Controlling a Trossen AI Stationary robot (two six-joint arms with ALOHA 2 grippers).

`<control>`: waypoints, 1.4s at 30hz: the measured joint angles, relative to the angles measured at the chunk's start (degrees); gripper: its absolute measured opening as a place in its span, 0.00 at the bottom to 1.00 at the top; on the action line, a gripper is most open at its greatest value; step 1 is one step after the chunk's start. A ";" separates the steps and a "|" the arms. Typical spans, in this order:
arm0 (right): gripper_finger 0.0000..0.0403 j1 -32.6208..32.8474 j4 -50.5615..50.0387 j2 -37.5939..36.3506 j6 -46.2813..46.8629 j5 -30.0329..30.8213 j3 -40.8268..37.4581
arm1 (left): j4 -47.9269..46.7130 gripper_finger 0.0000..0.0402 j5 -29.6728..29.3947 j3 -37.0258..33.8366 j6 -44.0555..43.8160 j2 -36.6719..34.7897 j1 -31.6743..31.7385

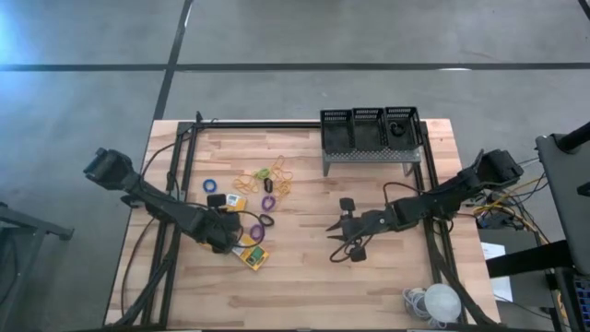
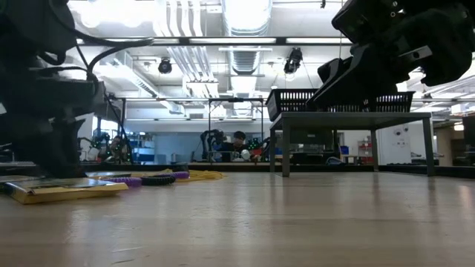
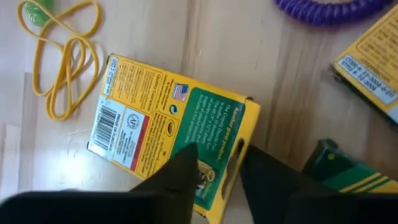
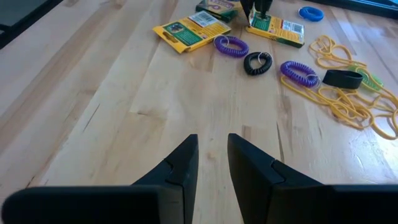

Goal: Pick & Place Office Desk Supplies
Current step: Put the yellow crayon box into the middle black basket on the shelf

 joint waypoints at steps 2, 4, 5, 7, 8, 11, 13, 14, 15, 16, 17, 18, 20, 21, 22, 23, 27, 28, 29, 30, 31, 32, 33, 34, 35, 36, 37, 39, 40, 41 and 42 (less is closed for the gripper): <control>0.19 0.00 0.00 0.00 -0.05 0.00 -0.01 | 1.10 0.17 -0.03 0.02 -0.16 0.00 -0.02; 0.19 0.00 0.29 0.21 -0.53 0.05 -0.01 | 2.12 0.07 0.11 0.04 -0.14 0.00 0.00; 0.19 0.00 0.84 0.47 -0.87 0.14 -0.01 | 2.64 0.03 0.16 0.04 -0.14 0.00 0.00; 0.20 -0.09 2.32 1.34 -1.70 0.24 -0.03 | 2.78 0.02 0.74 0.68 -0.13 0.00 0.00; 0.21 -0.17 3.82 2.06 -2.59 0.24 -0.03 | 2.84 0.02 1.37 1.27 -0.10 0.00 0.00; 0.24 -0.23 8.46 4.93 -7.63 0.26 -0.05 | 2.87 0.01 3.59 4.10 0.80 0.00 0.11; 0.28 -0.70 13.55 7.59 -10.94 0.22 -0.03 | 2.95 0.01 5.04 6.66 1.58 0.00 0.26; 0.30 -1.11 15.78 8.94 -12.35 0.19 -0.03 | 3.05 0.01 5.63 7.96 2.01 0.00 0.45; 0.32 -1.54 17.96 10.56 -13.52 0.20 0.22 | 3.22 0.01 6.31 9.27 2.44 0.00 0.66; 0.34 -2.14 19.40 12.23 -14.69 0.21 0.98 | 3.69 0.01 6.89 10.38 2.77 0.00 0.87; 0.36 -2.68 19.88 13.78 -15.89 0.12 1.90 | 4.26 0.01 7.35 11.49 3.38 0.00 1.14; 0.38 -3.29 19.81 15.42 -17.04 -0.15 3.12 | 5.13 0.01 7.87 12.36 4.01 0.00 1.46; 0.42 -4.39 19.89 18.84 -18.98 -2.04 6.46 | 7.62 0.01 9.02 13.46 5.30 0.00 2.14; 0.44 -4.96 19.85 20.45 -19.91 -3.34 8.06 | 8.93 0.00 9.38 13.77 5.89 0.00 2.51; 0.46 -5.39 19.71 21.97 -20.94 -4.44 9.69 | 10.47 0.00 9.56 13.94 6.44 0.00 2.87; 0.48 -5.71 19.74 23.50 -21.95 -4.96 11.49 | 12.11 0.00 9.65 14.01 7.02 0.00 3.21; 0.52 -6.80 19.73 28.42 -23.79 -4.88 17.44 | 16.27 0.00 9.66 13.71 8.84 0.00 4.19; 0.52 -6.96 19.68 29.35 -23.85 -4.89 18.64 | 16.70 0.00 9.66 13.56 9.10 0.00 4.30; 0.52 -7.08 19.19 30.11 -23.96 -4.89 19.79 | 17.10 0.00 9.65 13.51 9.40 0.00 4.43; 0.52 -7.17 18.45 30.80 -24.12 -4.88 21.13 | 17.51 0.00 9.61 13.51 9.66 0.00 4.47; 0.52 -7.24 17.55 31.50 -24.17 -4.90 22.48 | 17.90 0.00 9.46 13.51 10.03 0.00 4.50; 0.51 -7.38 16.08 32.09 -24.15 -4.92 23.77 | 18.51 0.00 9.22 13.49 10.42 0.00 4.50; 0.51 -7.48 14.36 32.70 -24.13 -4.92 25.13 | 19.23 0.00 9.17 13.49 10.80 0.00 4.50; 0.50 -7.61 12.90 33.36 -23.85 -4.90 26.58 | 19.74 0.00 9.17 13.49 11.11 0.00 4.50; 0.49 -7.77 11.43 33.92 -23.35 -4.97 27.87 | 20.15 0.00 9.13 13.49 11.48 0.00 4.50; 0.48 -7.87 10.04 34.54 -22.90 -4.99 29.16 | 20.66 0.01 9.11 13.49 11.51 0.00 4.50; 0.47 -7.92 8.95 34.98 -22.65 -5.01 30.31 | 21.08 0.01 8.92 13.49 11.53 0.00 4.50; 0.44 -7.93 5.93 35.38 -22.54 -5.01 32.04 | 21.15 0.01 8.04 13.49 11.53 0.00 4.50; 0.42 -7.93 4.75 35.68 -22.35 -5.05 32.91 | 21.40 0.01 7.68 13.49 11.53 0.00 4.50; 0.39 -7.87 3.86 35.85 -21.78 -5.13 33.60 | 21.51 0.01 7.59 13.49 11.51 0.00 4.50; 0.36 -7.87 2.84 35.83 -20.84 -5.41 33.85 | 21.55 0.02 7.37 13.49 11.49 0.00 4.50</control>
